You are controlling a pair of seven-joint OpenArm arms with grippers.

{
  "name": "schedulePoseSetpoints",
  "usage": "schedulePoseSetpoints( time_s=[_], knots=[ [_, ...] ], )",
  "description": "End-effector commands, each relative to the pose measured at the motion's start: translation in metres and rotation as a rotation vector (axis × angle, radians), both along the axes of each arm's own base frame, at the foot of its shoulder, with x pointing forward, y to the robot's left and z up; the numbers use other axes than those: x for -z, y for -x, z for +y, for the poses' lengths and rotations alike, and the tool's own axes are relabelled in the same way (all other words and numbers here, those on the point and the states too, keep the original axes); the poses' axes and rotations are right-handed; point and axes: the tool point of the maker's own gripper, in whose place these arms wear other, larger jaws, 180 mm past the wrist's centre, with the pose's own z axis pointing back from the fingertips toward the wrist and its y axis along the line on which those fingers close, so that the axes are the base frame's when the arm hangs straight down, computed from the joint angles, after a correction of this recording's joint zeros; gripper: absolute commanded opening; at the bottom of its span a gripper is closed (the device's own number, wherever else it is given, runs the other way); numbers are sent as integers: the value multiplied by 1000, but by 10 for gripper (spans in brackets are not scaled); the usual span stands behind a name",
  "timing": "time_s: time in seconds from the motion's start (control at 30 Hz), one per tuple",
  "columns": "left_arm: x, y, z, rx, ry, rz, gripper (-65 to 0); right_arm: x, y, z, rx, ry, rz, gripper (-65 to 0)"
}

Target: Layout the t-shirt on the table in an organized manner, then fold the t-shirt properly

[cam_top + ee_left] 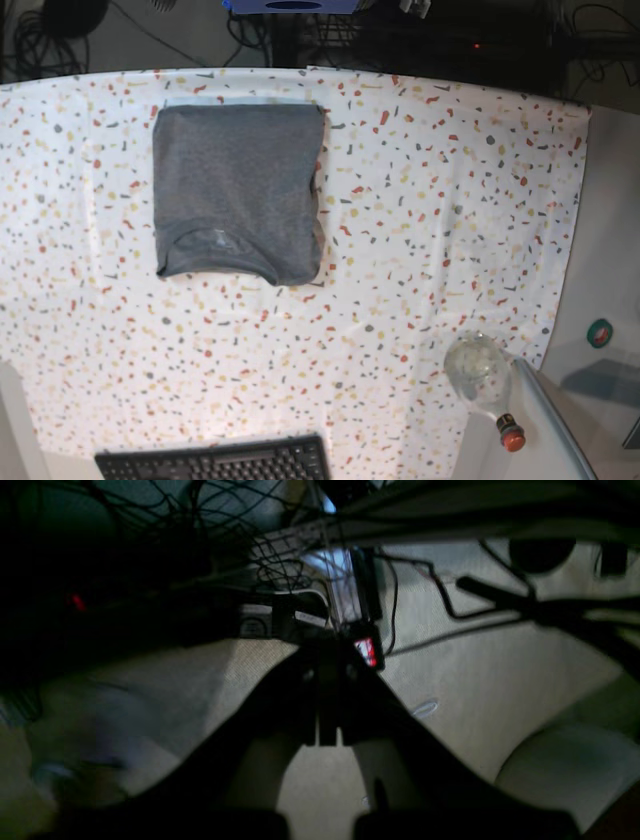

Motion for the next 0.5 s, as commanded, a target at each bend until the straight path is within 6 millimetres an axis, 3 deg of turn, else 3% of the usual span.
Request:
schedulePoseSetpoints(
  time_s=[0.0,0.13,0.27,0.47],
  knots=[
    [-2,7,7,-5,-8,5,-650,-2,11,1,0,0,15,-650],
    [-2,5,13,-42,-21,-1,-650,-1,8,5,6,-6,5,-650],
    [-2,4,12,-45,-19,-3,-650,1,-13,16,7,-33,-49,-650],
    [0,-18,10,-59,-17,-37,-650,2,-32,23,10,-50,-97,-650]
  ],
)
